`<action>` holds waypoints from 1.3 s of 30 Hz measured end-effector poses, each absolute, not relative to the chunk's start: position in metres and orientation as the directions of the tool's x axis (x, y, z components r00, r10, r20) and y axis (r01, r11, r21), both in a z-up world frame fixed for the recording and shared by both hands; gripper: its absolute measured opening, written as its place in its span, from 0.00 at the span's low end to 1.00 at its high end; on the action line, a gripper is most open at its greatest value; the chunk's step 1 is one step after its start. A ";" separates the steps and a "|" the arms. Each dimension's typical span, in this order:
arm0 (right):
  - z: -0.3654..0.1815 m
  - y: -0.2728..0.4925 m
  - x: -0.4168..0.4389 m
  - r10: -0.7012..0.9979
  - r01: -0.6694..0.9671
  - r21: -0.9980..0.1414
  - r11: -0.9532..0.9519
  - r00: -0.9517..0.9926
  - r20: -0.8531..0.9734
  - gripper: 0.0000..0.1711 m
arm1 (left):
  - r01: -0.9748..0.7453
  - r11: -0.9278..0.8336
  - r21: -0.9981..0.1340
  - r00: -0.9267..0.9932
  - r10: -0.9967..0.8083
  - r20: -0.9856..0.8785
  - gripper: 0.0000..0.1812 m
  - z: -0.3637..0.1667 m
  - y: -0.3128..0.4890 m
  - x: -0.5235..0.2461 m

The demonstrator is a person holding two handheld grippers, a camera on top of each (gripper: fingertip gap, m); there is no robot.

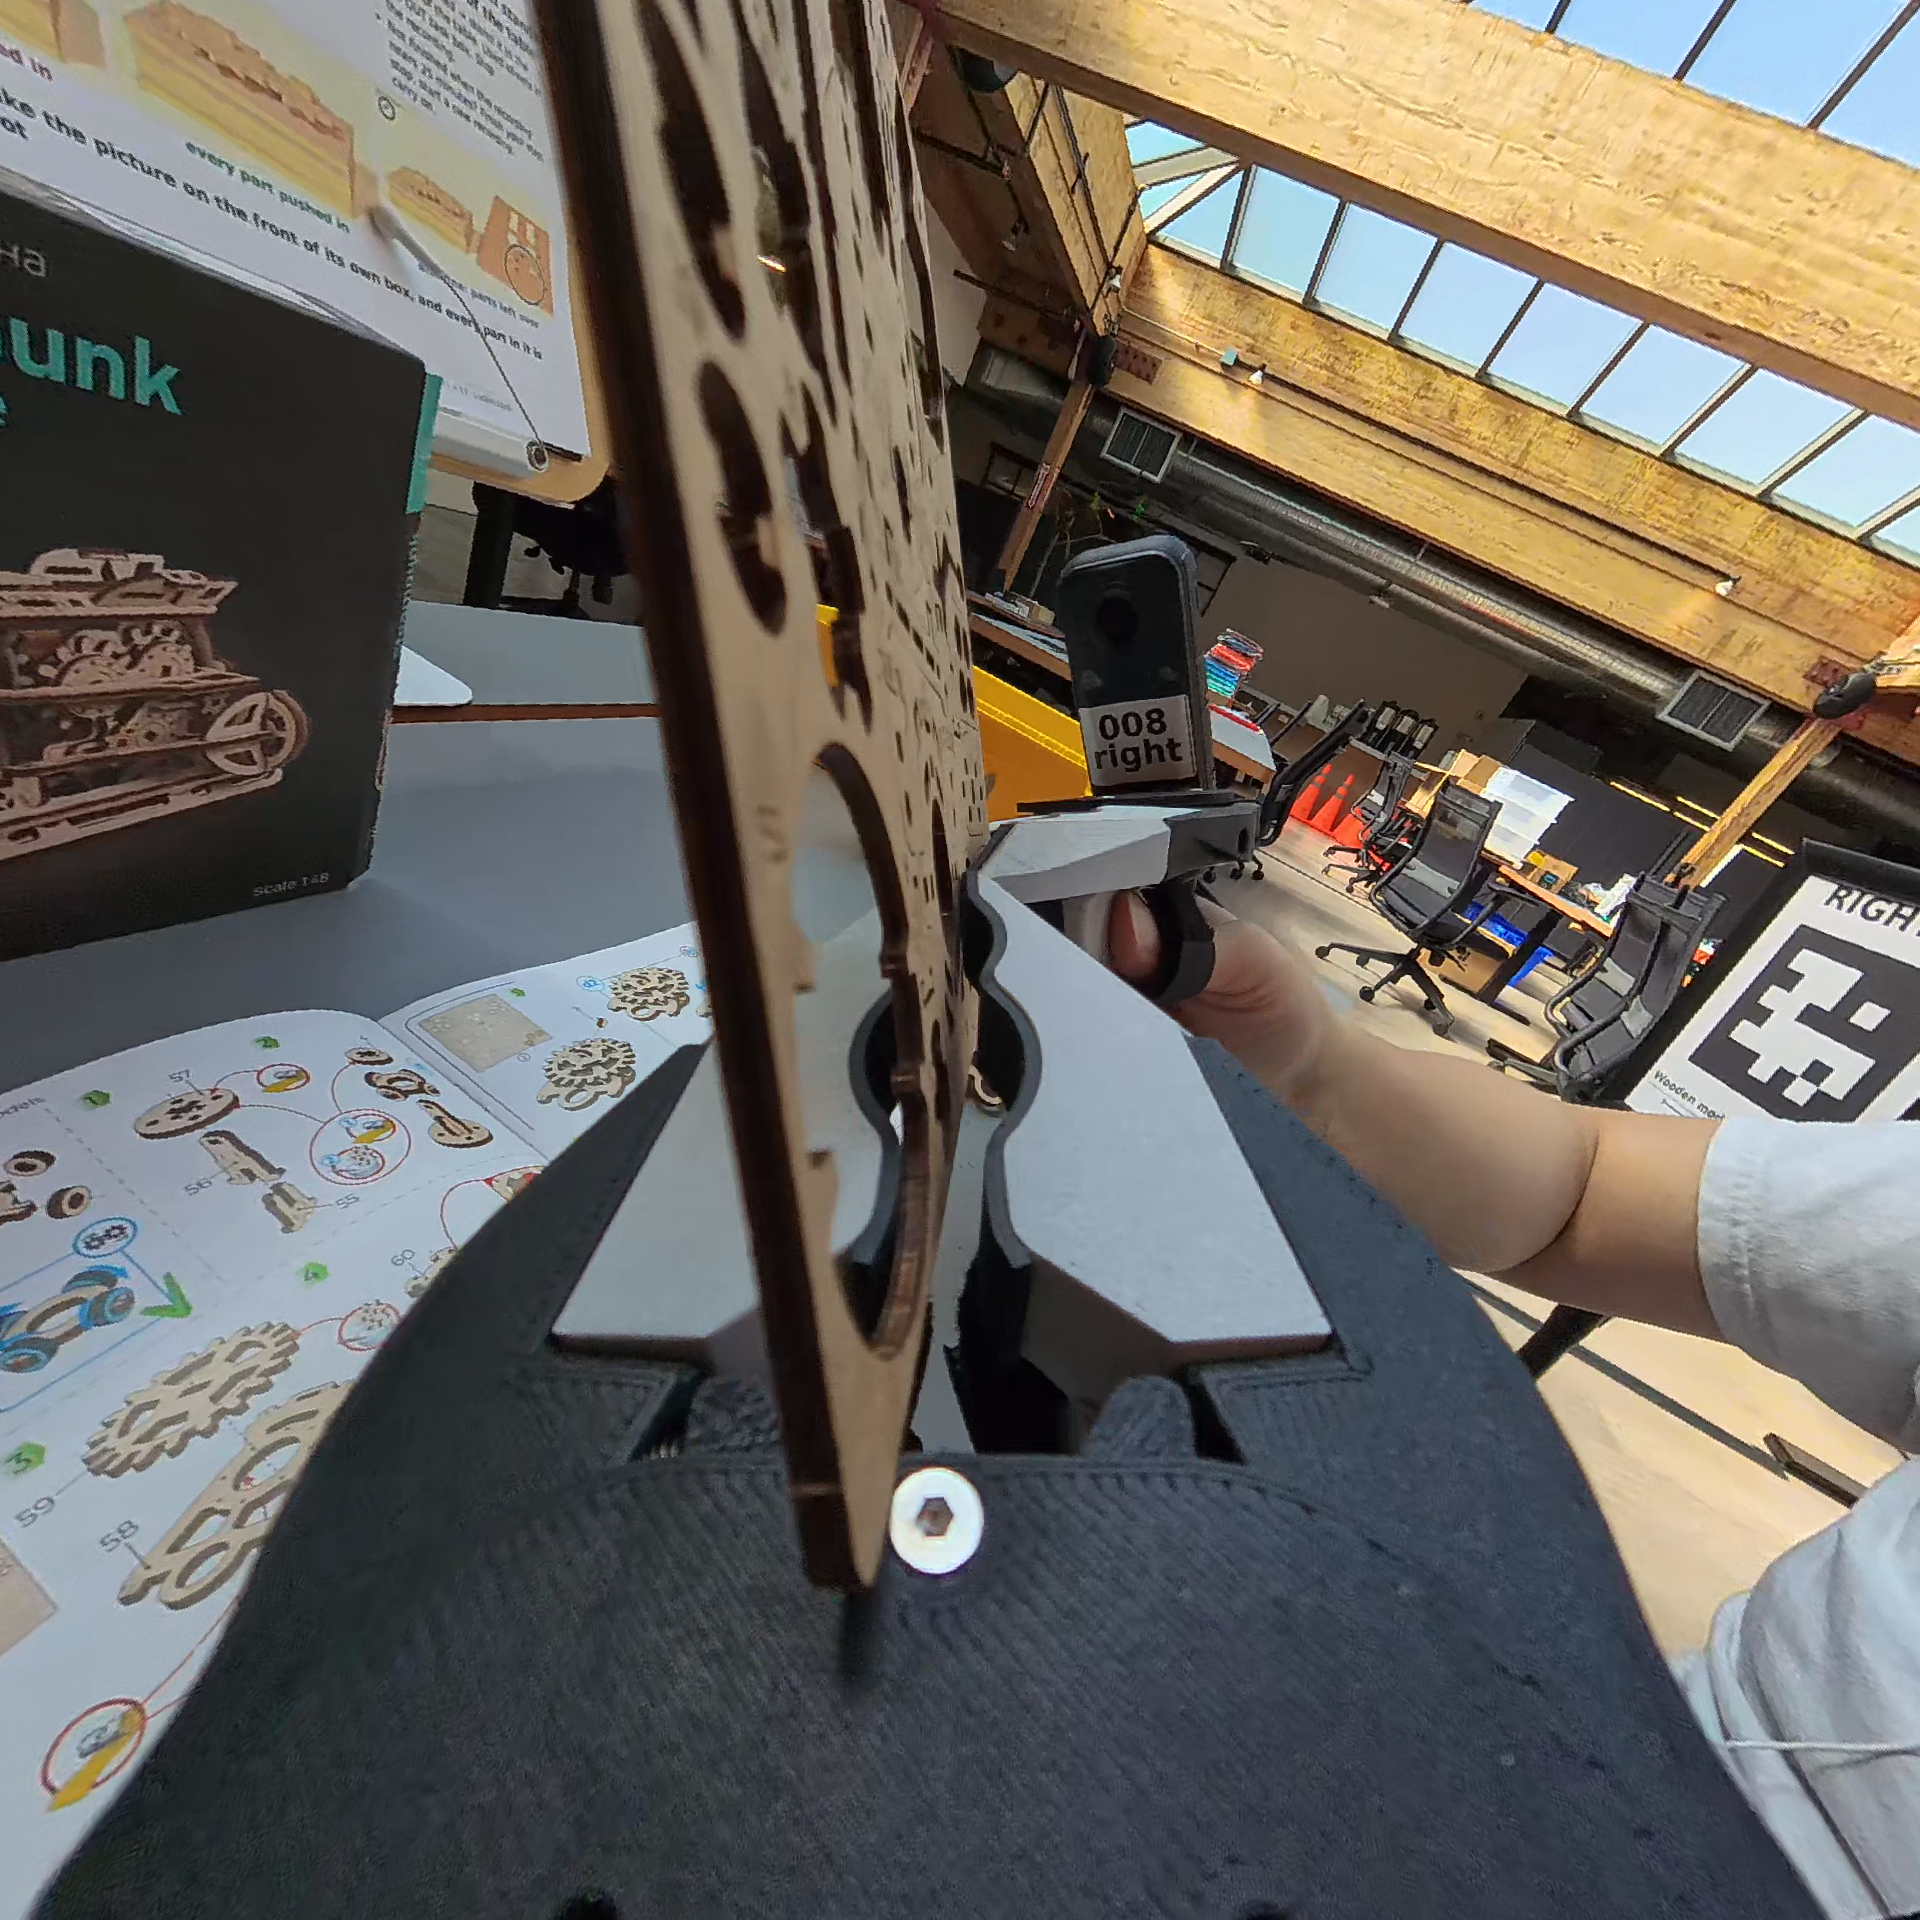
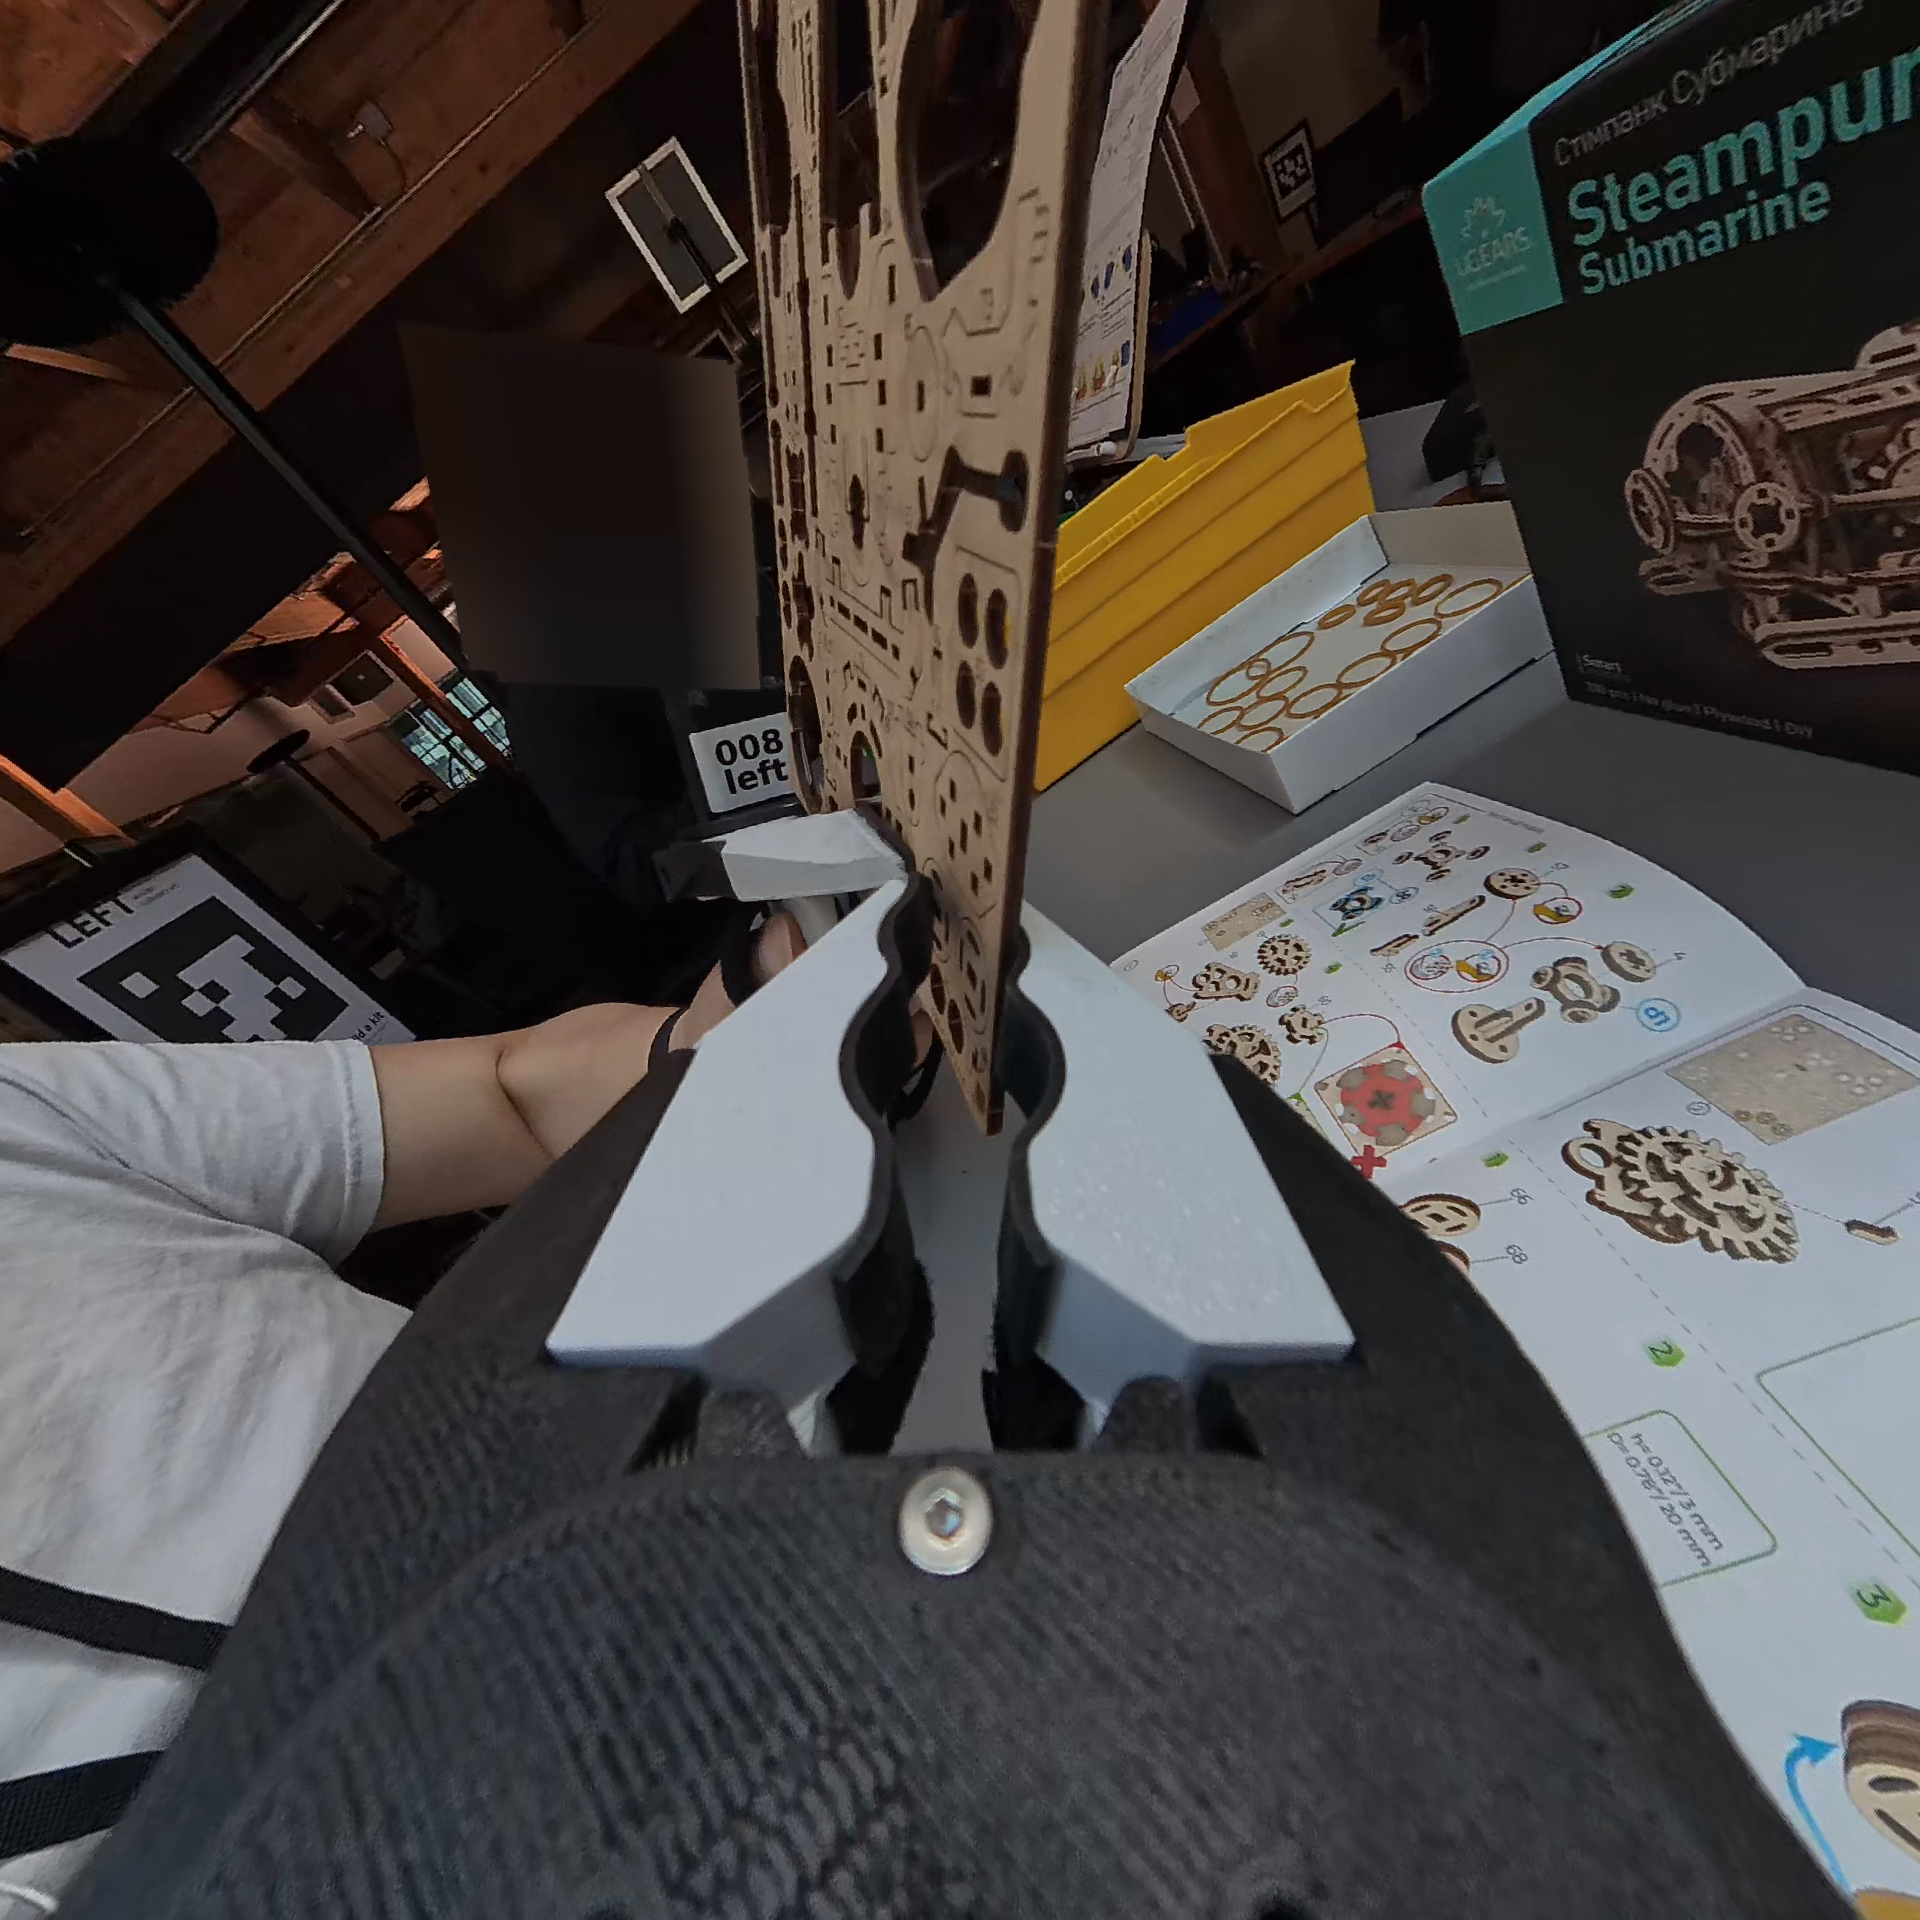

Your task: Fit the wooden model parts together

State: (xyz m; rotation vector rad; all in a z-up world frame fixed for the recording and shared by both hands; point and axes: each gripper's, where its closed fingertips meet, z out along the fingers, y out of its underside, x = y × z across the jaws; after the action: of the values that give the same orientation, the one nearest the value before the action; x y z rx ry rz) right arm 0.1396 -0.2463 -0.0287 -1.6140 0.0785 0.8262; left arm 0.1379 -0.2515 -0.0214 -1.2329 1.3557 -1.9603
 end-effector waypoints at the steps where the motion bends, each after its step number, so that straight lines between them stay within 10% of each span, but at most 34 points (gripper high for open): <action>1: -0.030 -0.246 0.140 0.387 -0.473 -0.850 -0.233 0.757 -0.527 0.05 | -0.116 -0.411 -0.904 -0.497 -0.764 0.411 0.01 -0.021 -0.251 0.138; 33: -0.022 -0.251 0.138 0.463 -0.355 -0.903 -0.243 0.775 -0.429 0.03 | -0.095 -0.394 -0.914 -0.556 -0.741 0.377 0.01 -0.012 -0.256 0.135; 39: -0.007 -0.257 0.142 0.475 -0.301 -0.939 -0.167 0.810 -0.344 0.17 | -0.091 -0.483 -0.871 -0.579 -0.686 0.441 0.00 -0.003 -0.238 0.130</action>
State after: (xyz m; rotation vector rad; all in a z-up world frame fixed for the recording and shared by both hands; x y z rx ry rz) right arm 0.1420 -0.2569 -0.0072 -1.5990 -0.1413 0.6885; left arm 0.1296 -0.2381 -0.0034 -1.1596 1.3121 -2.1140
